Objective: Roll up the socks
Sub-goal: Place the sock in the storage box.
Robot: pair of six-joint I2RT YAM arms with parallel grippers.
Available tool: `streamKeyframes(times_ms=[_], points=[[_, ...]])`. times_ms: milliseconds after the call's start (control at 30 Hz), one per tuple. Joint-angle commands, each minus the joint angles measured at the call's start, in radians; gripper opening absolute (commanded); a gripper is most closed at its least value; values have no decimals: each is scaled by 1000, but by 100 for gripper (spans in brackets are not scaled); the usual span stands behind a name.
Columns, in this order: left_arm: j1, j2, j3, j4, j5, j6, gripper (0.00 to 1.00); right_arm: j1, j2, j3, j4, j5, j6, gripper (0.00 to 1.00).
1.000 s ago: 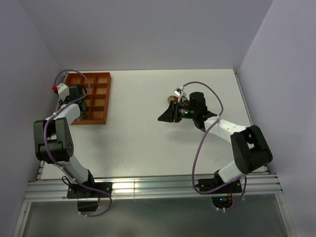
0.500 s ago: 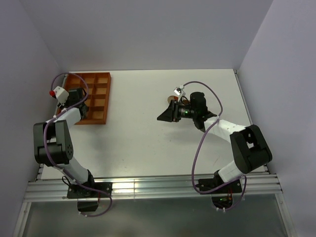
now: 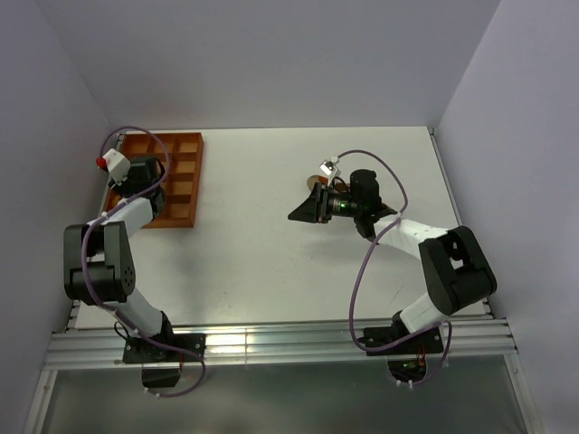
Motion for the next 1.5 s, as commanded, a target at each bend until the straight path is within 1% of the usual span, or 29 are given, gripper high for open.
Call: streamKeyframes(times_ms=[0,133,267,333,400,467,500,533,667,833,1033,1100,1133,1200,1233,1267,1333,1367,1400,1433,1467], points=[[-8,19,16,68,-60,56,0,-11,7,-13,88,-34,27,44],[-17,39,14,71,-66,72,0,-13,17,-20,120,-51,50,44],[-46,24,-10,123,-67,109,0,-16,32,-29,168,-70,82,44],[-54,36,10,96,-74,99,0,-17,35,-32,186,-83,96,44],[-59,50,36,35,-85,74,0,-19,43,-36,212,-91,116,44],[-59,51,37,22,-97,74,0,-22,46,-43,248,-96,137,44],[-87,51,36,24,-108,74,0,-24,46,-49,258,-100,146,44],[-92,51,37,21,-108,74,0,-25,49,-50,269,-110,154,44],[-92,61,51,-40,-123,30,0,-27,61,-58,312,-120,191,44],[-91,48,13,-38,-152,28,0,-30,76,-69,370,-131,225,44],[-82,70,30,-38,-188,20,0,-31,109,-84,495,-160,319,44],[-82,88,51,-65,-198,10,0,-34,119,-92,562,-172,352,44],[-82,94,56,-74,-198,7,0,-36,135,-95,597,-180,401,44],[-80,101,42,-62,-189,14,0,-40,156,-106,724,-200,465,44],[-82,101,33,-61,-185,11,0,-42,190,-110,779,-206,549,44],[-82,102,25,-61,-180,7,0,-45,208,-113,918,-214,600,44],[-82,101,8,-74,-162,-15,0,-53,280,-118,1071,-228,710,43],[-82,99,-4,-73,-152,-16,0,-54,305,-112,1220,-229,814,43],[-82,93,-9,-71,-142,-20,0,-54,328,-107,1272,-234,856,43],[-82,88,-12,-71,-126,-24,0,-54,349,-103,1289,-237,879,42],[-82,90,-13,-71,-116,-23,0,-54,348,-110,1279,-231,866,42]])
